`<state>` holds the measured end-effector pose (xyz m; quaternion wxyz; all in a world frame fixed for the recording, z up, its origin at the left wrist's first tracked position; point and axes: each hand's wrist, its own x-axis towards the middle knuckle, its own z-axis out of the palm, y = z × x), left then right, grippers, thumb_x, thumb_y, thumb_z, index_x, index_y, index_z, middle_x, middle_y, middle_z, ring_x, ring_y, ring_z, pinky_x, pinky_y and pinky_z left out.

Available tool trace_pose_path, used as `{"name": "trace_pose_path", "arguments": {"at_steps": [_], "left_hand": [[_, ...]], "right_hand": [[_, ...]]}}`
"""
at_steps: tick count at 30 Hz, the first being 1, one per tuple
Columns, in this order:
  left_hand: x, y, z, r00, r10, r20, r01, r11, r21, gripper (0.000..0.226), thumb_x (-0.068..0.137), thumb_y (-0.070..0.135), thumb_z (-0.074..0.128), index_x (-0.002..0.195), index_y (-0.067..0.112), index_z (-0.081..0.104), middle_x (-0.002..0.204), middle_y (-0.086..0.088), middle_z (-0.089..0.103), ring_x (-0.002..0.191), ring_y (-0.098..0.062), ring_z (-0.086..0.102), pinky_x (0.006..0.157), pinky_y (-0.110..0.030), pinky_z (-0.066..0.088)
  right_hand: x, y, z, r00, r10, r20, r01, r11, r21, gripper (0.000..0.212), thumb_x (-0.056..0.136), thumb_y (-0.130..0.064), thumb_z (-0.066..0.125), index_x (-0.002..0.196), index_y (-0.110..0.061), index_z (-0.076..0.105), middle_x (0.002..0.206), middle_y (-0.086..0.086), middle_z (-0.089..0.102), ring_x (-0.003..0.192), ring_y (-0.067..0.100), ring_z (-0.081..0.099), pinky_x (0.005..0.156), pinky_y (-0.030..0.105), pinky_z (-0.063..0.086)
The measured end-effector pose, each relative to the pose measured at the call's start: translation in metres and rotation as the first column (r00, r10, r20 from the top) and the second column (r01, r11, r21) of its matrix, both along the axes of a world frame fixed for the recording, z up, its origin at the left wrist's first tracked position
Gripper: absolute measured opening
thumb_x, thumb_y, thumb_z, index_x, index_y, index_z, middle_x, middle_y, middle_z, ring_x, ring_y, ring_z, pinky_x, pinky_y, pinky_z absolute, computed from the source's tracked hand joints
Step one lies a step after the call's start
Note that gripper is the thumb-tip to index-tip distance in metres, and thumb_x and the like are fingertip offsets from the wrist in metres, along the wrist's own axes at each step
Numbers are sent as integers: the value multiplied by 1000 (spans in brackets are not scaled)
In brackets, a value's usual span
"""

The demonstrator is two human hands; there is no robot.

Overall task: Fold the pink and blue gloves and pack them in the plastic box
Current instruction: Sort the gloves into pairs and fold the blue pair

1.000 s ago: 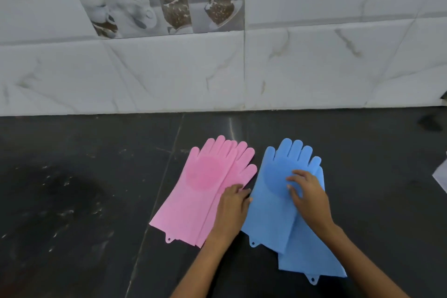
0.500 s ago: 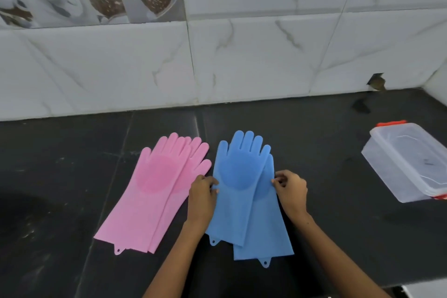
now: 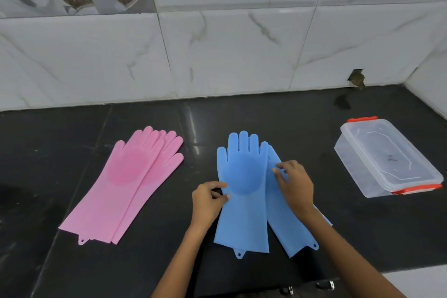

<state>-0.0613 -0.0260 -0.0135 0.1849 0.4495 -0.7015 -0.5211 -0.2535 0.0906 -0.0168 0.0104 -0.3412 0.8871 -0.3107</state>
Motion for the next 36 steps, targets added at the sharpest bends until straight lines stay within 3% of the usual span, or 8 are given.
{"name": "trace_pose_path", "arguments": {"at_steps": [4,13,19,22,25,29,33,36], "left_hand": [[-5,-5,13,994,11,-106,8,985,175,40,77,10,78,114,19,67,79,-22,70,82,-22,71,68,-15,50],[-42,9,43,973,-202,-115,200,979,-34,53,76,17,79,125,19,60,63,-1,70,74,-4,68,85,-23,53],[-50,10,44,972,-232,-39,229,971,-72,56,77,15,78,128,15,57,68,10,72,76,4,68,71,-7,45],[-47,4,40,967,-250,38,253,962,-106,46,75,12,78,117,-3,63,60,32,61,72,14,63,68,0,46],[-47,1,38,965,-256,58,260,961,-93,47,75,9,77,117,-7,61,58,38,58,73,20,60,71,-2,45],[-62,23,43,955,-278,-100,275,960,-43,69,75,13,79,137,15,49,90,10,74,96,15,60,71,6,40],[-82,57,25,957,-268,-112,267,963,-24,59,79,9,75,133,17,52,134,2,53,87,-6,67,83,-21,55],[-75,60,5,999,25,-46,-33,983,-182,24,79,7,73,99,13,63,114,-3,50,92,-14,54,86,-32,51]], "right_hand": [[15,-3,3,976,115,187,-107,993,-54,25,89,-37,59,83,-16,71,79,-4,70,72,9,64,65,24,49],[3,-19,14,861,-26,508,129,977,-170,25,72,-6,78,94,3,69,86,16,72,80,24,69,79,35,56],[4,-25,10,887,-76,455,163,974,-156,19,70,-15,81,75,-4,68,69,4,66,64,13,63,54,14,44],[6,-29,11,873,-71,483,171,971,-167,15,68,-7,81,76,-4,69,73,5,69,64,10,63,56,10,44],[-3,-28,23,877,-71,476,208,947,-243,16,70,0,73,86,-2,73,78,6,71,67,10,63,70,22,54],[-33,-19,56,945,-108,309,213,919,-333,21,73,-2,62,89,-6,74,81,8,74,69,13,65,70,23,50],[-62,-11,65,967,-239,91,248,962,-114,26,81,-5,58,103,-11,71,103,9,69,91,26,64,78,35,52],[-61,-1,40,993,-111,-38,116,983,144,28,88,-12,56,115,-13,65,124,11,60,110,32,55,89,40,47]]}}
